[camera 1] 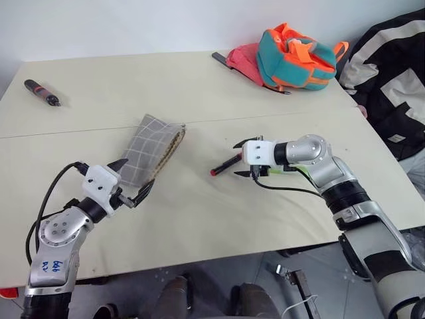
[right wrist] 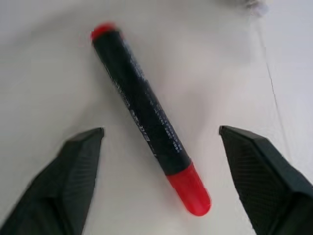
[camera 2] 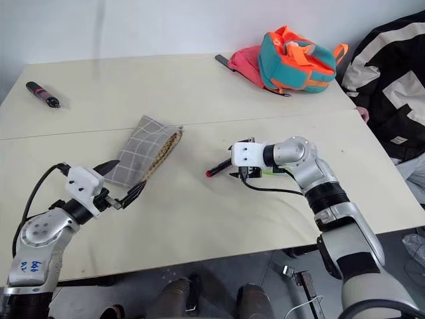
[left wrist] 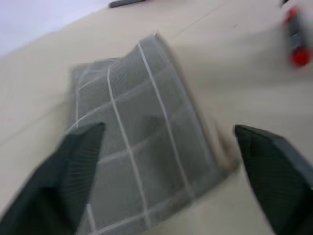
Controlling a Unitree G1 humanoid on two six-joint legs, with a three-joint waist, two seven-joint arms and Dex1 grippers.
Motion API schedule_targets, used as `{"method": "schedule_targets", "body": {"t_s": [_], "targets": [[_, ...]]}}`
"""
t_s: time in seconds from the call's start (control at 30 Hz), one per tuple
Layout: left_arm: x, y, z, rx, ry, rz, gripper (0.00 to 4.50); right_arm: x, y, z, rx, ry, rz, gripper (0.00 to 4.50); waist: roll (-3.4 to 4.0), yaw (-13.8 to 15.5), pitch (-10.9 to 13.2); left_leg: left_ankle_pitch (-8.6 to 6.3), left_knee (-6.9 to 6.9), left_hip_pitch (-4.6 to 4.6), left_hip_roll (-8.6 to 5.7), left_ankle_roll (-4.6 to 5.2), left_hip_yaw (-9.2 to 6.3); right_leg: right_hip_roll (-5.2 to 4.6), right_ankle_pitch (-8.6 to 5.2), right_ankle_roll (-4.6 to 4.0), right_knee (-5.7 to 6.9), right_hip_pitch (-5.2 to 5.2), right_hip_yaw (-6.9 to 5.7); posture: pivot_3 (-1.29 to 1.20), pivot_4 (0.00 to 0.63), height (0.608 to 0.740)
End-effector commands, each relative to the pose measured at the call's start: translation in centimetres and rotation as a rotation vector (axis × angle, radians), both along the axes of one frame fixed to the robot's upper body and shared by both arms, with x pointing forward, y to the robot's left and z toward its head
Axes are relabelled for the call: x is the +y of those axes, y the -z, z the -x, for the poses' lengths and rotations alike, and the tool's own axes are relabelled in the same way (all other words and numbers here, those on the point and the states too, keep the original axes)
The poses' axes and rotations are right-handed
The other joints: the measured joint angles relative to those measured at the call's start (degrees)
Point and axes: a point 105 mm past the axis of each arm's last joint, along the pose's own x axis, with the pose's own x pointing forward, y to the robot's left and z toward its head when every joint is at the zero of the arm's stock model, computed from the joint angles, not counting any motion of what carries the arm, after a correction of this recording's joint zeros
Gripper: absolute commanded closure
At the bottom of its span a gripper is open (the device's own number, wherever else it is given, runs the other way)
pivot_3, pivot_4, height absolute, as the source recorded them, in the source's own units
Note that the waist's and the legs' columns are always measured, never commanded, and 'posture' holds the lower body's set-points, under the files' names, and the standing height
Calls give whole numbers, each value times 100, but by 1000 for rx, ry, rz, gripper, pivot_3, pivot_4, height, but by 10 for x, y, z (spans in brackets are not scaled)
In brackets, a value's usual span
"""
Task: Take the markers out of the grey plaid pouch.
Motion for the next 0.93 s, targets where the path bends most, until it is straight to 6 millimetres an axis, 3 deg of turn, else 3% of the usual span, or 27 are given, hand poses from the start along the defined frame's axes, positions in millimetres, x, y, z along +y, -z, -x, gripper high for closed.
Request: {"method": "schedule_targets", "body": {"t_s": [0.03, 0.13, 0.27, 0.37, 0.5, 0.73, 0.93], "targets": [[-1, -18, 17, -23, 54, 32, 8, 8, -30, 13, 84, -33, -209, 758, 0, 1, 0, 0, 0, 0, 0, 0, 0, 0, 0, -1, 0, 1, 0, 0, 150, 740], [2, -28, 27, -21, 49, 137, 8, 10, -39, 30, 219, -56, -355, 758, 0, 2, 0, -1, -1, 1, 1, 1, -2, 0, 0, -1, 0, 1, 0, 0, 150, 740], [17, -16, 33, 75, -28, 201, 8, -3, -36, 35, 287, 10, -451, 758, 0, 19, 0, -2, 1, -1, 1, 3, -9, -2, 2, -3, -2, 5, 4, 0, 150, 740], [31, -1, 45, 127, -98, 195, 8, -16, -22, 39, 278, 64, -530, 758, -3, 20, -2, -5, 2, -1, -1, 6, -7, -2, 2, -3, -4, 6, 6, 0, 150, 740], [45, 8, 59, 133, -169, 188, 8, -36, 5, 62, 284, 108, -590, 758, -7, 53, -4, -12, 1, -3, -1, 3, -4, -1, 2, -3, -14, 5, 8, 0, 150, 740], [66, 26, 76, 136, -262, 184, 8, -89, 31, 65, 239, 281, -593, 758, -6, 51, -5, -17, 2, 4, -1, 5, 17, -1, 2, -4, -34, 2, 14, 0, 150, 740], [70, 44, 82, 170, -296, 209, 8, -93, 50, 67, 262, 296, -560, 758, -7, 62, -7, -25, 1, 7, 8, -1, 18, 2, 2, -5, -37, 2, 17, 0, 150, 740]]}}
